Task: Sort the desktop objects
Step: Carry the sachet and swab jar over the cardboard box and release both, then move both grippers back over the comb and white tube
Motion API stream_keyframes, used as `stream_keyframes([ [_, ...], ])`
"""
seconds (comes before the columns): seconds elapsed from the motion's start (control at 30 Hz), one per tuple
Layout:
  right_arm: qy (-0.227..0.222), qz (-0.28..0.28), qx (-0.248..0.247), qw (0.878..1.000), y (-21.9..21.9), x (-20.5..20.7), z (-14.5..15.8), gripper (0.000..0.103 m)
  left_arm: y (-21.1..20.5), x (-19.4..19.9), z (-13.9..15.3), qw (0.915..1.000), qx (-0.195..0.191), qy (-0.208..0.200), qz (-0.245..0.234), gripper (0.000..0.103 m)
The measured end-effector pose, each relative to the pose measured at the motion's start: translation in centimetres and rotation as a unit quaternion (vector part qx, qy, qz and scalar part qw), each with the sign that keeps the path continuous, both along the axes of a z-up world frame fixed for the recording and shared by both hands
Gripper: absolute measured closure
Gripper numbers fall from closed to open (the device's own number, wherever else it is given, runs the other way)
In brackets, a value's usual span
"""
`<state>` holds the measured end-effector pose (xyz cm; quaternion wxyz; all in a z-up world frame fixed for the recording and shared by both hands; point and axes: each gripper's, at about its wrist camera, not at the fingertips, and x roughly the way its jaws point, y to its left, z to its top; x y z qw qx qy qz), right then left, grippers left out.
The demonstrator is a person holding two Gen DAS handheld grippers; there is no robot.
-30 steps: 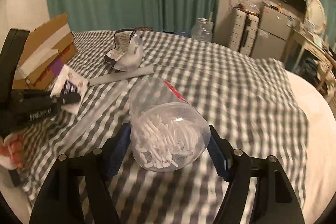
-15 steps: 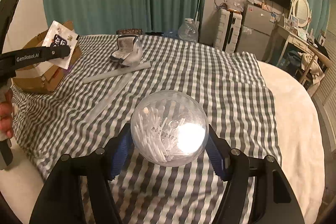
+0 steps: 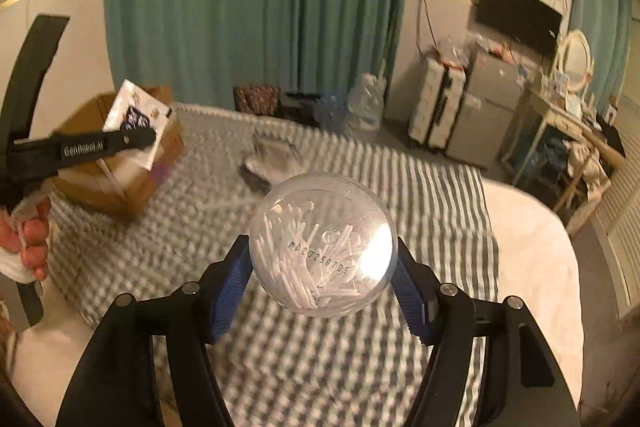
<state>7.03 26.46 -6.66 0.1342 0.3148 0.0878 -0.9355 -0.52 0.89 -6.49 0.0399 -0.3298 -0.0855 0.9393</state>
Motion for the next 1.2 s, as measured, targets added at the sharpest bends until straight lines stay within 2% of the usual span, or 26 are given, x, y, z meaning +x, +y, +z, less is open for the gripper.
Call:
stream_keyframes([
  [0.17, 0.02, 0.05, -0.023, 0.998, -4.7, -1.9, 4.1, 0.036, -5.7, -0.4, 2.7, 0.9995, 0.011, 0.014, 0.027, 0.098],
  [0.3, 0.037, 0.103, -0.026, 0.994, -10.5, -3.6, 6.6, 0.036, -11.2, -0.9, 3.8, 0.9977, -0.007, 0.023, 0.063, 0.098],
  [0.4, 0.051, 0.151, -0.02, 0.987, -16.2, -4.7, 7.7, 0.036, -14.7, -1.3, 3.4, 0.9957, -0.026, 0.017, 0.087, 0.098],
  [0.53, 0.026, 0.201, -0.032, 0.979, -22.6, -7.2, 6.8, 0.036, -19.1, -1.6, 1.3, 0.9922, -0.034, 0.0, 0.12, 0.098],
  [0.67, -0.008, 0.235, -0.024, 0.972, -28.6, -9.4, 3.6, 0.036, -22.4, -1.8, -1.5, 0.9894, -0.031, -0.021, 0.14, 0.098],
  [0.83, -0.033, 0.237, -0.013, 0.971, -32.1, -11.2, 0.8, 0.036, -23.9, -1.7, -3.8, 0.9858, -0.039, -0.031, 0.16, 0.096],
  [0.9, -0.035, 0.228, -0.019, 0.973, -32.4, -11.7, 0.7, 0.035, -23.9, -1.4, -4.0, 0.9848, -0.037, -0.025, 0.168, 0.087],
  [0.93, -0.028, 0.221, -0.021, 0.975, -32.2, -11.7, 1.0, 0.033, -23.9, -1.5, -4.0, 0.9845, -0.035, -0.026, 0.17, 0.063],
  [0.97, -0.018, 0.212, -0.023, 0.977, -32.1, -11.7, 1.4, 0.026, -23.9, -1.5, -4.1, 0.9834, -0.038, -0.028, 0.175, 0.027],
  [1.0, -0.009, 0.202, -0.025, 0.979, -31.9, -11.7, 1.8, 0.02, -23.7, -1.3, -4.0, 0.9804, -0.045, -0.028, 0.19, 0.014],
  [1.03, 0.004, 0.189, -0.033, 0.981, -31.4, -11.7, 2.5, 0.02, -23.6, -1.1, -3.8, 0.9791, -0.046, -0.021, 0.197, 0.008],
  [1.1, 0.011, 0.182, -0.052, 0.982, -30.7, -11.5, 3.7, 0.02, -22.9, -0.3, -3.1, 0.9806, -0.043, -0.005, 0.191, 0.007],
  [1.2, 0.017, 0.169, -0.064, 0.983, -28.7, -10.9, 5.2, 0.019, -21.4, 0.4, -2.2, 0.9817, -0.048, -0.011, 0.184, 0.006],
])
